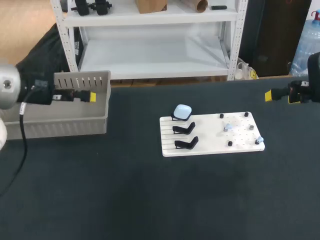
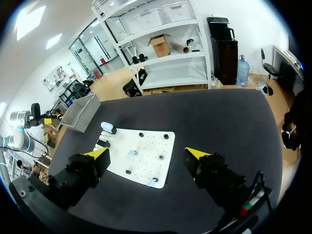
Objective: Pick up each earbud case from the left stands, insert the matching earbuds, close the lid, and place the case in the box.
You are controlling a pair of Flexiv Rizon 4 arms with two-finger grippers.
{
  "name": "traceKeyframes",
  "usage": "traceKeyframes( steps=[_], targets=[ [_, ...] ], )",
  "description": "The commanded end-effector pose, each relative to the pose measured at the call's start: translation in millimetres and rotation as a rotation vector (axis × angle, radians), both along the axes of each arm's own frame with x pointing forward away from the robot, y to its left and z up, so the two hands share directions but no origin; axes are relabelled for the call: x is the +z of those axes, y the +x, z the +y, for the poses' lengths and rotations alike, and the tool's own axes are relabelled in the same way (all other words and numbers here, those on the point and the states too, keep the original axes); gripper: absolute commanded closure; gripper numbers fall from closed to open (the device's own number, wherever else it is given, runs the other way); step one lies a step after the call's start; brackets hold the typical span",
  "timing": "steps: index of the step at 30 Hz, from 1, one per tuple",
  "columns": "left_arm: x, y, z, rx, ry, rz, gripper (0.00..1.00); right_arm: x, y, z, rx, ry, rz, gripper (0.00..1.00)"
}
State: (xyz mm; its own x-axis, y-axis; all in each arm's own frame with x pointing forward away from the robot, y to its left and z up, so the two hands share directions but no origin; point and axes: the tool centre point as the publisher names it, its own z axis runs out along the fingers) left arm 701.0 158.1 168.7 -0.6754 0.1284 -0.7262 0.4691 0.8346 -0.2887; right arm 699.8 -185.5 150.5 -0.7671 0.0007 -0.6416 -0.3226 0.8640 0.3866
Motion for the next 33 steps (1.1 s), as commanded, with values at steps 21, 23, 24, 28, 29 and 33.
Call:
traceKeyframes(
  steps=[21, 23, 24, 28, 29, 33],
  targets=[
    [-2.5, 53.6, -109.5, -0.756, 0.068, -0.287, 0.0, -0.3, 0.5, -0.5, 0.003, 0.001, 0.0, 0.0],
    [-7.6, 57.0, -118.8, -0.801, 0.077, -0.296, 0.0, -0.3, 0.5, -0.5, 0.003, 0.001, 0.0, 0.0],
    [-10.0, 58.3, -123.2, -0.824, 0.074, -0.295, 0.0, -0.3, 0.5, -0.5, 0.003, 0.001, 0.0, 0.0],
    [-19.6, 60.8, -141.9, -0.896, 0.073, -0.302, 0.0, -0.3, 0.5, -0.5, 0.003, 0.001, 0.0, 0.0],
    [-22.9, 61.9, -147.2, -0.91, 0.074, -0.306, 0.0, -0.3, 0.5, -0.5, 0.003, 0.001, 0.0, 0.0],
    [-32.9, 65.4, -160.4, -0.947, 0.085, -0.321, 0.0, -0.3, 0.5, -0.5, 0.003, 0.001, 0.0, 0.0]
  ],
)
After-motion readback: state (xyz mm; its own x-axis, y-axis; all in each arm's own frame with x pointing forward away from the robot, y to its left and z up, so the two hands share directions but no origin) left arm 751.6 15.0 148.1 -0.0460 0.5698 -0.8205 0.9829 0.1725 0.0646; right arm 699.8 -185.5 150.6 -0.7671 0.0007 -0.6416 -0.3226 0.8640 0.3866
